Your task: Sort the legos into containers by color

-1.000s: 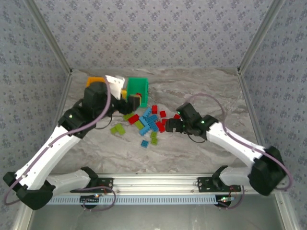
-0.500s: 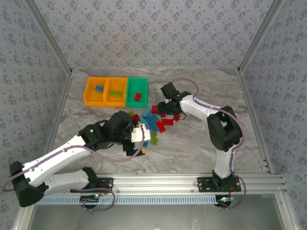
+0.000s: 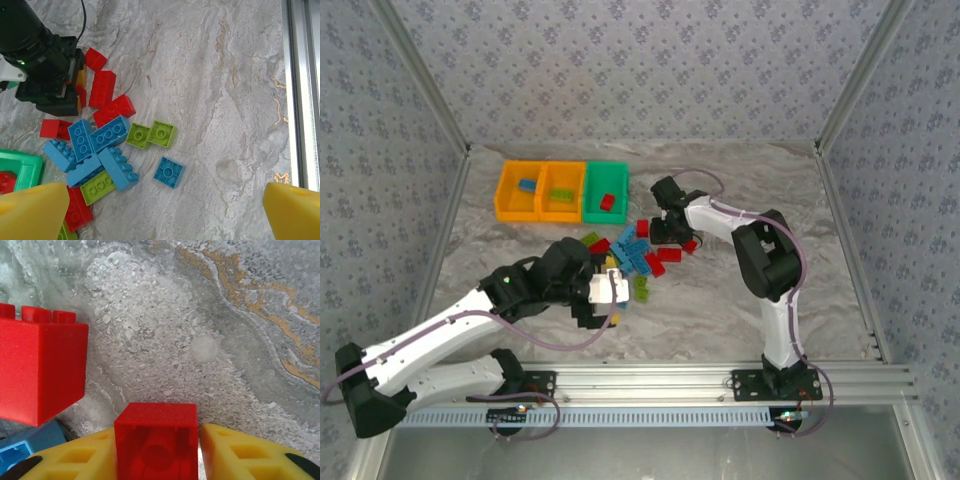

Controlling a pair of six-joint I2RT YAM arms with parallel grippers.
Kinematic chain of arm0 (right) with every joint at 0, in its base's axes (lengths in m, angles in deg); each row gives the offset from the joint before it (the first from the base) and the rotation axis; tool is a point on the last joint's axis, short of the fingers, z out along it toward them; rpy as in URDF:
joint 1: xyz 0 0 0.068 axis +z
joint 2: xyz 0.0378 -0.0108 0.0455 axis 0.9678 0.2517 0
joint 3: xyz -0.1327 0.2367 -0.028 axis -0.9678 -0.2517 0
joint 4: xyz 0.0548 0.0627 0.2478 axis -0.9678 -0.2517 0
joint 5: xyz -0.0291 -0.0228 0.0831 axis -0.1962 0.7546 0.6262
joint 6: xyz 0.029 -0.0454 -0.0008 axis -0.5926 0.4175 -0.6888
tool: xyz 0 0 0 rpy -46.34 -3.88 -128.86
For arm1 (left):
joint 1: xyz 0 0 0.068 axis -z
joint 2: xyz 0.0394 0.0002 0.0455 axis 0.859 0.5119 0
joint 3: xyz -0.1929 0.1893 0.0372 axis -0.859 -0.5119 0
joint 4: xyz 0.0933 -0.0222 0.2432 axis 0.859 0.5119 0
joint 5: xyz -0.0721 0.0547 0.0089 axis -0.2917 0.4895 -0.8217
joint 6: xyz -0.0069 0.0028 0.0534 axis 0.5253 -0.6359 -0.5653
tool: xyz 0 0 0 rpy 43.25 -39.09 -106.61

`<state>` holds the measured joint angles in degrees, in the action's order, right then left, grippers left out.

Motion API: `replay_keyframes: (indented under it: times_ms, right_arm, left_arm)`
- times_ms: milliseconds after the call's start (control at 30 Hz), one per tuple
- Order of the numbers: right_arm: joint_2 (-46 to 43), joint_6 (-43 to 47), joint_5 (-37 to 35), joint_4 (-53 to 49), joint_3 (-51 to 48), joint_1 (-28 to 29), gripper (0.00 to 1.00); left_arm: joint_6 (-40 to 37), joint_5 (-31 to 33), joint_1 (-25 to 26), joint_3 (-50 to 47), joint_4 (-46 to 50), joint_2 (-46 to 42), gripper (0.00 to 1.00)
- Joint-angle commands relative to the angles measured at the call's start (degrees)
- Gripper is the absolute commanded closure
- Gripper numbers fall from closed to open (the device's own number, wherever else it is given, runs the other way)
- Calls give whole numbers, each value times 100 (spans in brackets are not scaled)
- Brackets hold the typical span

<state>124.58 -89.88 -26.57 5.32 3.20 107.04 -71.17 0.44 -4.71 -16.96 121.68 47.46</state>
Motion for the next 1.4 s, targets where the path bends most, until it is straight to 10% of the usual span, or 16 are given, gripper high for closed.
replay_keyframes:
  times_ms: [0,367,667,933,1367]
  right_arm:
    - [-11,-9,92,-169,66,-48,60]
    - [-1916,382,208,1063,-303,716,76]
    - [382,413,-124,942,2327,935,72]
    - [2154,502,-441,-197,4778,897,58]
    - [397,759,-15,-502,3916,923,46]
  left_arm:
    - [-116,132,26,-31,-71,-122,1]
    - [-19,871,26,-51,-381,-368,1]
    - [110,2600,-152,-561,-1607,-1120,1]
    - [229,2487,-513,-578,-1736,-1070,1]
    - [1705,2936,-1242,-198,-1828,-668,1]
